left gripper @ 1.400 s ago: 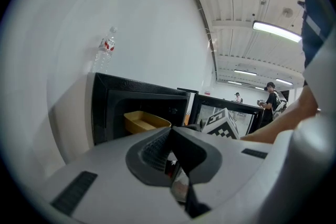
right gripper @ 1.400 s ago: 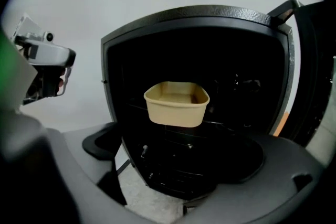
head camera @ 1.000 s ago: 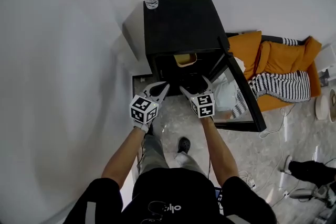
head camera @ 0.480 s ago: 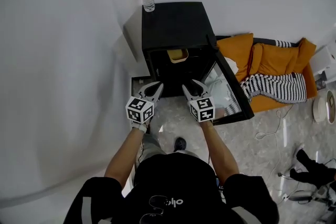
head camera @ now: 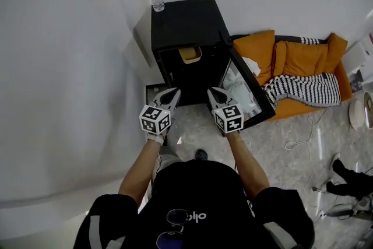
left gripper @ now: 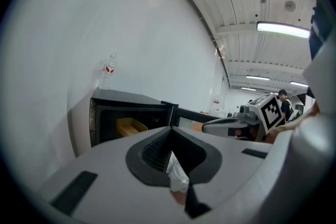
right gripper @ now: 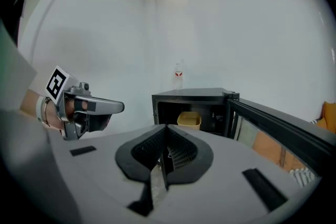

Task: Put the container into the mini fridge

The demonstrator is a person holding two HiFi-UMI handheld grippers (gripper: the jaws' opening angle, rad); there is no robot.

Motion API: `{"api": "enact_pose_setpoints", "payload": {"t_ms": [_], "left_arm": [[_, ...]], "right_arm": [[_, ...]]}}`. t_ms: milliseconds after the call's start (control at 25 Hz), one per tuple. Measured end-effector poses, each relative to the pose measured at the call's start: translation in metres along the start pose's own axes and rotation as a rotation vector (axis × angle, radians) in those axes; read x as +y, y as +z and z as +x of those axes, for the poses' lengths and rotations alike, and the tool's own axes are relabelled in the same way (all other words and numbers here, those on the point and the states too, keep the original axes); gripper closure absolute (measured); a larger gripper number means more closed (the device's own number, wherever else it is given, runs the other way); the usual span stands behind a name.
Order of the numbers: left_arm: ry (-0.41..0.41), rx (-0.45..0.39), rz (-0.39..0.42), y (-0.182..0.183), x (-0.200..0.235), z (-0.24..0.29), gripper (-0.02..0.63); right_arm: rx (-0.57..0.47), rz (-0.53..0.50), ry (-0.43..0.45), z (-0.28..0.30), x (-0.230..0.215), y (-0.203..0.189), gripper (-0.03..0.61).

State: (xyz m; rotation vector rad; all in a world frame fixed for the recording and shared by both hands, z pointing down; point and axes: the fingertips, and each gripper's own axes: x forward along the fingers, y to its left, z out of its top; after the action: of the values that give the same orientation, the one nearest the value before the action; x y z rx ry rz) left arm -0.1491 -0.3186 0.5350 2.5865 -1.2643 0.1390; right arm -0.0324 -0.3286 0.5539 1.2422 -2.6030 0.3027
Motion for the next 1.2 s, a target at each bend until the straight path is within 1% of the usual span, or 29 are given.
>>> {"api": "enact_pose_setpoints", "payload": {"t_ms": [80, 360, 840, 1200], "left_arm": [[-0.004, -0.004, 0.006, 0.001, -0.006, 0.001, 0.606], [-0.004, -0.004, 0.011, 0.000, -0.015, -0.001, 0.606], [-0.016, -0.001, 0.026, 0.006, -0.015, -0.001, 0.606], [-0.023, 0.006, 0.025, 0.003, -0.017, 0.002, 0.606]], "right_arm": [[-0.005, 0.002, 0.002, -0.008, -0.003, 0.001, 0.569], [-0.018, 0.004, 0.013, -0.026, -0.005, 0.005, 0.569], [-0.031, 0.007, 0.024, -0.028, -0.003, 0.010, 0.571], [-0.021, 0.013, 0.035, -0.029, -0.004, 0.005, 0.571]]}}
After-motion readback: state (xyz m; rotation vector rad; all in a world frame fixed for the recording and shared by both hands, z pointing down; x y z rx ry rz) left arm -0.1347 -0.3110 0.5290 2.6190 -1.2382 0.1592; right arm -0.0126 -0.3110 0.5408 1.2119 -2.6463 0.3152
